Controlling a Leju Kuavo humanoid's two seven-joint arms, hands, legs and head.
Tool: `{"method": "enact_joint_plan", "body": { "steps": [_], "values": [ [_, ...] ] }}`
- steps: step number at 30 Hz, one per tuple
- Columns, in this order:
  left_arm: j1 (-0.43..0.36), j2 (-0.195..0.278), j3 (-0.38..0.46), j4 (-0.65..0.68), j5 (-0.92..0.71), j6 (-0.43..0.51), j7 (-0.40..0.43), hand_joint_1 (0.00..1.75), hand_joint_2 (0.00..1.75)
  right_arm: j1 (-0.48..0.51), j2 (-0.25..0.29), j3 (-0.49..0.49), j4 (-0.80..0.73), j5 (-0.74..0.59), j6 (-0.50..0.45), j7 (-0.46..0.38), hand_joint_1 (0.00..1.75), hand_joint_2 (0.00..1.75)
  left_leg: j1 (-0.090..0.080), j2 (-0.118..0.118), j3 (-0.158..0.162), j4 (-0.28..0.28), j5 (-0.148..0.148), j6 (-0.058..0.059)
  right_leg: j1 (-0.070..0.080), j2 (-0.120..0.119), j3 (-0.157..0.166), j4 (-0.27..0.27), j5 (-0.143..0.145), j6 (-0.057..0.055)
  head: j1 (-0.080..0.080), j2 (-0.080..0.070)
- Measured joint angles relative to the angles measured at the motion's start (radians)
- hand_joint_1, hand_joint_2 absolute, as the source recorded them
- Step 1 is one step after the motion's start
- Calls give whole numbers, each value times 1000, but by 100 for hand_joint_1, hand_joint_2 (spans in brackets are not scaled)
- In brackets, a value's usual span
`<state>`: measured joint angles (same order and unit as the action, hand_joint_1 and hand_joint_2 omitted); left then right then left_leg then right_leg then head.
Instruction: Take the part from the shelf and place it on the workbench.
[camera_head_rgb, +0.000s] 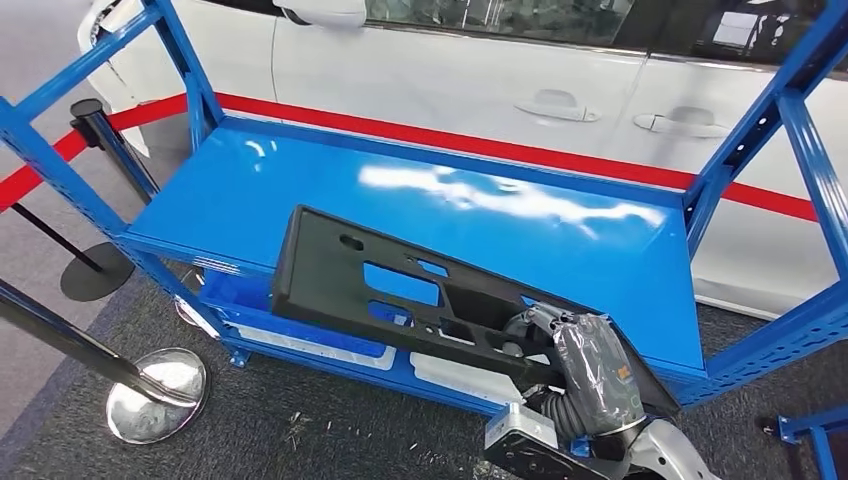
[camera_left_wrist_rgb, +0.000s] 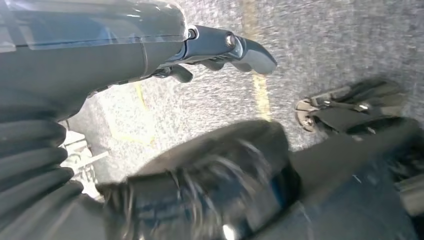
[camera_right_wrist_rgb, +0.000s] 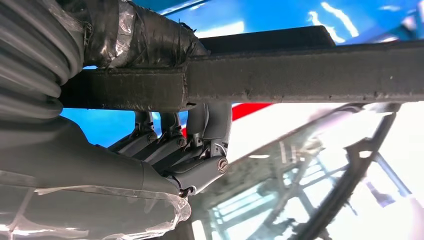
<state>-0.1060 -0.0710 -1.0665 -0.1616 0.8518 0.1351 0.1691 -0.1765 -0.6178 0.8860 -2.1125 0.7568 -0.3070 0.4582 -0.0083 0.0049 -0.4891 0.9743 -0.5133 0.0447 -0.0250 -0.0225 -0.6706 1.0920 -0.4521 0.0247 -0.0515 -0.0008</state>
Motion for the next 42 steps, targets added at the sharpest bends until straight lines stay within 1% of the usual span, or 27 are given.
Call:
{"method": "enact_joint_plan", "body": {
  "steps": [2,3,4,5,6,8,10,11,12,14,17,19,20,21,23,25,26,28,30,32,33,34,35,37,39,41,42],
  "values": [
    [1,-1,0,0,0,-1,1,0,175,-4,0,9,-2,-1,1,0,175,175,0,-11,-14,1,13,7,1,13,-40,115,-78,2,3,0],
    [1,-1,-1,0,0,-2,1,0,175,-5,0,14,-2,-1,3,0,175,175,-1,-17,-21,3,18,9,1,16,-54,167,-105,3,5,0],
    [1,-2,-2,0,0,-3,1,0,175,-6,0,21,-2,-2,5,1,175,175,-2,-26,-28,5,22,8,1,17,-54,193,-115,3,5,0],
    [2,-2,-4,0,1,-3,1,0,175,-8,0,26,-2,-2,8,1,175,175,-2,-35,-35,10,24,7,1,18,-38,183,-104,4,5,0],
    [2,-2,-6,-1,2,-3,1,0,175,-10,0,31,-3,-2,10,3,175,175,-1,-44,-40,16,24,6,1,22,-5,138,-80,3,5,0],
    [1,-4,-8,-1,4,-3,0,0,175,-13,0,37,-4,-2,12,7,175,175,-1,-62,-53,34,21,-1,-2,54,67,20,-43,-2,5,0],
    [-1,-6,-8,-1,7,-3,-1,0,175,-14,-1,41,-7,1,12,13,175,175,0,-79,-71,51,19,-11,-2,82,96,-35,-40,-7,5,0],
    [-1,-6,-9,-1,8,-3,-1,0,175,-14,-2,43,-9,3,12,16,175,175,1,-87,-78,55,21,-17,0,82,97,-37,-42,-9,5,0],
    [0,-7,-10,-1,9,-3,-2,0,175,-14,-3,44,-11,5,12,20,175,175,2,-97,-83,56,23,-22,-1,73,96,-38,-41,-13,5,0],
    [1,-7,-13,-1,11,-3,-2,0,175,-17,-4,45,-14,9,12,26,175,175,1,-85,-95,74,11,-33,-6,52,100,-47,-37,-22,2,0],
    [0,-7,-18,-1,1,10,-12,0,175,-18,-5,45,-20,16,10,37,175,175,7,-31,-165,217,-60,-53,-9,17,104,-54,-35,-31,-8,0],
    [0,-7,-25,-1,-26,28,-36,0,175,-14,-6,46,-21,22,7,50,175,175,15,-20,-211,305,-81,-62,-9,-7,104,-53,-36,-33,-8,0],
    [0,-7,-31,-1,-42,39,-47,0,175,-12,-7,46,-21,26,5,56,175,175,18,-16,-212,304,-67,-65,-10,-19,105,-53,-36,-33,-8,0],
    [0,-7,-38,-1,-55,49,-54,0,175,-11,-8,46,-21,29,3,61,175,175,21,-9,-194,265,-36,-67,-11,-29,106,-53,-37,-32,-8,0],
    [0,-9,-50,-1,-75,68,-58,0,175,-9,-12,46,-24,33,-1,65,175,175,18,30,-131,137,23,-65,-10,-47,111,-53,-41,-26,-9,0],
    [-1,-13,-61,-1,-92,82,-63,0,175,-8,-18,45,-26,34,-4,66,175,175,9,63,-97,62,41,-55,-5,-63,113,-54,-42,-17,-8,0],
    [0,-15,-68,-1,-102,86,-71,0,175,-7,-21,45,-27,34,-5,67,175,175,3,64,-98,56,38,-48,-1,-73,114,-55,-41,-12,-8,0],
    [1,-18,-83,-1,-121,90,-92,0,175,-7,-27,44,-28,34,-6,70,175,175,5,41,-102,49,45,-33,-1,-89,116,-57,-44,0,-7,0],
    [1,-21,-96,-3,-136,92,-111,0,175,-7,-33,43,-30,35,-8,75,175,175,9,19,-99,39,53,-17,-4,-58,103,-20,-74,6,-3,0],
    [-1,-25,-108,-4,-146,93,-125,0,175,-3,-40,42,-31,36,-11,79,175,175,9,-3,-99,35,58,-4,-3,-4,52,94,-134,4,4,0],
    [-2,-26,-114,-5,-148,93,-130,0,175,0,-44,42,-32,37,-11,82,175,175,8,-14,-100,36,58,-1,0,10,20,158,-159,2,6,0],
    [-1,-28,-119,-5,-150,92,-134,0,175,4,-47,43,-32,37,-12,85,175,175,7,-27,-100,37,59,0,2,17,-3,202,-169,2,7,0],
    [-1,-29,-123,-6,-150,90,-136,0,175,7,-50,43,-32,37,-12,86,175,175,6,-40,-101,39,59,1,3,20,-11,213,-160,1,8,0],
    [-1,-31,-128,-6,-150,80,-135,0,175,8,-55,42,-32,37,-13,88,175,175,5,-68,-101,47,57,-2,2,33,24,130,-96,-1,8,0],
    [-3,-33,-137,-6,-153,68,-133,0,175,9,-61,42,-33,37,-14,89,175,175,5,-95,-109,60,52,-9,-3,78,73,14,-48,-4,9,0],
    [-4,-34,-145,-6,-155,60,-133,0,175,11,-65,42,-35,37,-14,89,175,175,5,-117,-121,69,53,-19,-4,103,90,-29,-44,-8,9,0],
    [-3,-34,-147,-6,-156,57,-133,0,175,12,-67,42,-36,37,-14,90,175,175,5,-129,-126,69,56,-25,-3,94,91,-33,-42,-12,9,0]
  ]
}}
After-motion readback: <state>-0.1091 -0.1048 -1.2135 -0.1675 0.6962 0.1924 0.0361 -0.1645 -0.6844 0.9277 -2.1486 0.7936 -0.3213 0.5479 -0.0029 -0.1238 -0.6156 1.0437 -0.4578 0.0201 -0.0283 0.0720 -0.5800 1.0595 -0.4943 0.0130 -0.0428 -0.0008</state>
